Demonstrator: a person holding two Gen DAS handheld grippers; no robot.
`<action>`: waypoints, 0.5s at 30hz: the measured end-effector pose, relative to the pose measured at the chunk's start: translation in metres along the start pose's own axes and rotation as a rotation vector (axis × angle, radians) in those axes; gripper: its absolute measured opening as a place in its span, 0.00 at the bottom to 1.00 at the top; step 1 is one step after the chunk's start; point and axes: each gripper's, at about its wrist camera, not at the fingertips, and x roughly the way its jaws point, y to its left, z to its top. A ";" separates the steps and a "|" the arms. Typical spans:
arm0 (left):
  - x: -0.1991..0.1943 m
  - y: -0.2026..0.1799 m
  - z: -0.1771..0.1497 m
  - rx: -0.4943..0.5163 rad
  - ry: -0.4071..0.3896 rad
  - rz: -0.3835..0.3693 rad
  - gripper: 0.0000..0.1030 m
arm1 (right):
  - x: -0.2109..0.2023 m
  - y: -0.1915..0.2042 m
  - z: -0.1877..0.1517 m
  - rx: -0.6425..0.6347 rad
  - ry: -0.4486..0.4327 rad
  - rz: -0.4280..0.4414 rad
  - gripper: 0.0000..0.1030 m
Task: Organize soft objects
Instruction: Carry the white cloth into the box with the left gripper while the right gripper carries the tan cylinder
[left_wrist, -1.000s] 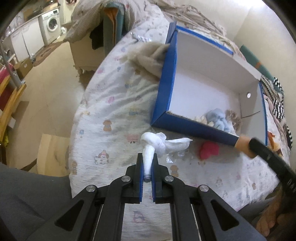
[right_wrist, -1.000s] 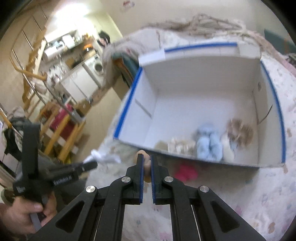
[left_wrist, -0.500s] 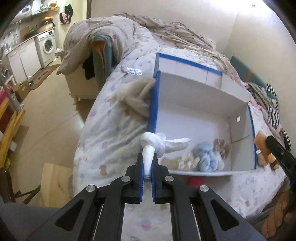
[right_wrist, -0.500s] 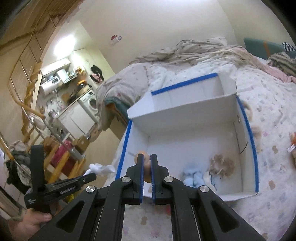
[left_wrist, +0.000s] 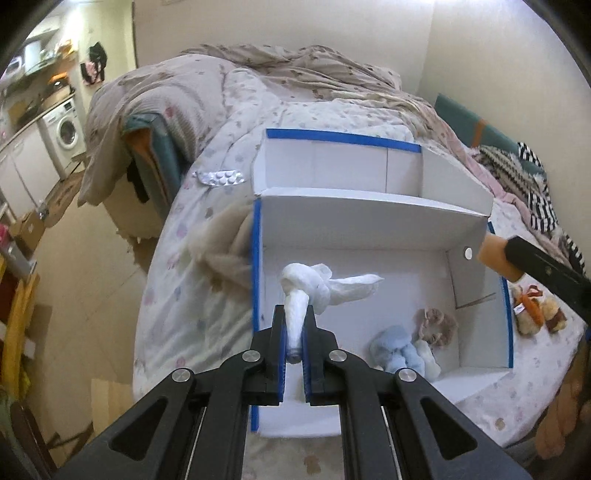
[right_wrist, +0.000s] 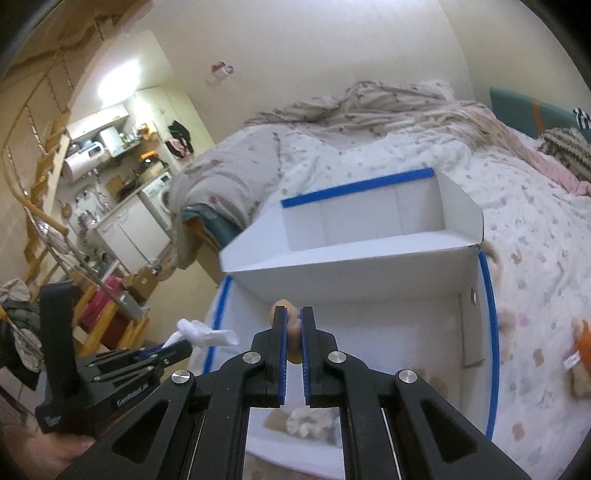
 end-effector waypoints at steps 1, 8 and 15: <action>0.006 -0.001 0.002 0.000 0.007 0.000 0.06 | 0.007 -0.005 0.003 0.006 0.008 -0.007 0.08; 0.059 -0.015 0.009 0.039 0.049 0.010 0.06 | 0.058 -0.034 0.005 0.027 0.107 -0.041 0.08; 0.091 -0.027 -0.004 0.083 0.106 -0.003 0.06 | 0.104 -0.053 -0.016 0.084 0.245 -0.025 0.08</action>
